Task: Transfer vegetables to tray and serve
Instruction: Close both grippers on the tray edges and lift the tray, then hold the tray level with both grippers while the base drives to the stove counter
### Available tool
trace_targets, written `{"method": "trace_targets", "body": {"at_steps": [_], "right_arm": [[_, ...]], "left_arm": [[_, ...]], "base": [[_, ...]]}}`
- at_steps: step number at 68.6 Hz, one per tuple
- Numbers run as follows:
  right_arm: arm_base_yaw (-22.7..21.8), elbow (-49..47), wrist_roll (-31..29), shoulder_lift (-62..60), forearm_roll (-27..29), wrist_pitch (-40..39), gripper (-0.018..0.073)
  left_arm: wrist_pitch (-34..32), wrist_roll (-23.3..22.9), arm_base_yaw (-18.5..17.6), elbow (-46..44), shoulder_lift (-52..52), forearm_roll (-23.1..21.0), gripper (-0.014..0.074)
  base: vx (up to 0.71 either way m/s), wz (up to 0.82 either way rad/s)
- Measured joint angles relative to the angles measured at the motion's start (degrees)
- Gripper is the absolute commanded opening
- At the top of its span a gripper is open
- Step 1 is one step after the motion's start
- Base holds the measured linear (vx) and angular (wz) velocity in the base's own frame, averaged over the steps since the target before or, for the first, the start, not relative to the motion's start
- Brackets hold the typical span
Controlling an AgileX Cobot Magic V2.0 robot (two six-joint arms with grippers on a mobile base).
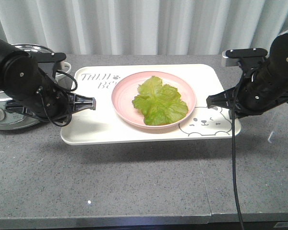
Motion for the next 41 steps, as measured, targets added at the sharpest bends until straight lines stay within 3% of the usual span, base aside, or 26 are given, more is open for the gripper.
{"method": "trace_targets", "body": {"at_steps": [41], "right_arm": [[0.0,0.0,0.0,-2.0,0.3,0.6,-0.0007]], "left_arm": [[0.6,0.2,-0.1,0.0,-1.8,-0.3,-0.0008]], "base": [[0.0,0.0]]}}
